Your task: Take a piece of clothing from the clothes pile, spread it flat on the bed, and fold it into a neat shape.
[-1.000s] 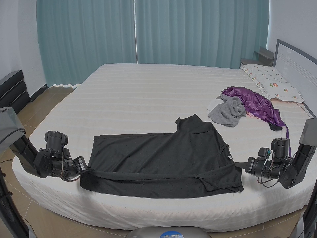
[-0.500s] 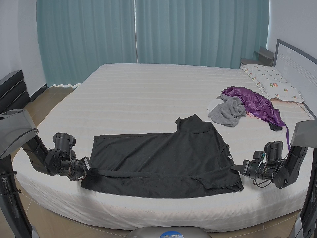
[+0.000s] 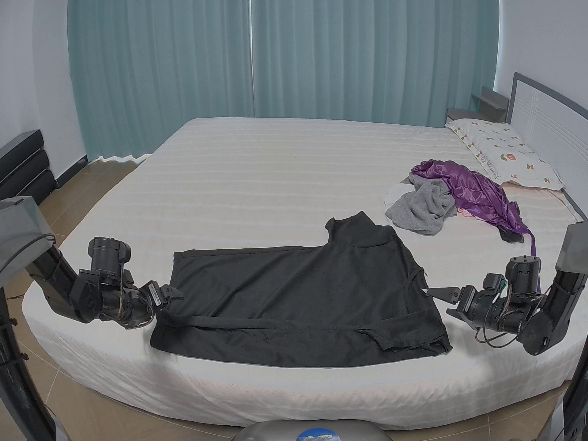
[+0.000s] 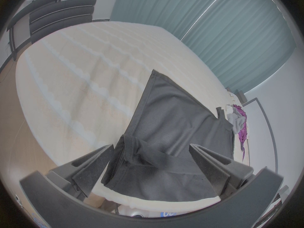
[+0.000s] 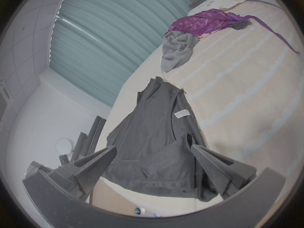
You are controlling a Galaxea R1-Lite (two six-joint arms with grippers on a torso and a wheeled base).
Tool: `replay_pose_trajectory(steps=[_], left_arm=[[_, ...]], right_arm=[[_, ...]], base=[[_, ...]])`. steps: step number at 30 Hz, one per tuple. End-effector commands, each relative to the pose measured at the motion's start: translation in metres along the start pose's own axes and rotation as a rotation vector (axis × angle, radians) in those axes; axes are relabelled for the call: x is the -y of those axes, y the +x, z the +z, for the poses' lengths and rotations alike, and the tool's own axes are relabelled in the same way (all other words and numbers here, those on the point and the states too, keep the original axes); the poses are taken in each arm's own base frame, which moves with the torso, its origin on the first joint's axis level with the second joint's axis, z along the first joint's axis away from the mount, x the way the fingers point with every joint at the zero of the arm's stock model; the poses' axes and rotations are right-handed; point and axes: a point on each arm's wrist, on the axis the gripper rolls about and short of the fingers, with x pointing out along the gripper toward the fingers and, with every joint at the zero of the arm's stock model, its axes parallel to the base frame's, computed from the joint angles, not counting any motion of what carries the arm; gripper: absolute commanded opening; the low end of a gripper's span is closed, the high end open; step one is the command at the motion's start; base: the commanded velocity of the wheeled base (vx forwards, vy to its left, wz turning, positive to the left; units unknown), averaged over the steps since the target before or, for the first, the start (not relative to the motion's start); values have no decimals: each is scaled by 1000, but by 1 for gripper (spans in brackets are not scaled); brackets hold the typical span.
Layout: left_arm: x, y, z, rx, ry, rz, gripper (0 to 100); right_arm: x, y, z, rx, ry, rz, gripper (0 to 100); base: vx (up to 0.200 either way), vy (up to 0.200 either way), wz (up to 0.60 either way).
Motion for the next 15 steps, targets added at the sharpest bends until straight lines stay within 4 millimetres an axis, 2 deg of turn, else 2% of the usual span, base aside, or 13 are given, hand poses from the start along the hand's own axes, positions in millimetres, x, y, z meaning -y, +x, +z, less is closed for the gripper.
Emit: replay_pose_trajectory(steps=[1, 8, 14, 15], left_arm=[[8, -45, -3, 61, -2, -53, 100], [14, -68, -13, 64, -134, -102, 100], [16, -63, -21, 6, -152, -127, 100], [16, -61, -23, -7, -159, -124, 100]], right_arm=[[-19, -29, -7, 55, 54, 22, 100], [-18, -37, -15, 80, 220, 34, 100], [-9, -33, -23, 41, 265, -1, 100], [-8, -32, -24, 37, 269, -5, 100]], base=[[0, 0, 0], [0, 0, 0], [200, 0, 0], [0, 0, 0]])
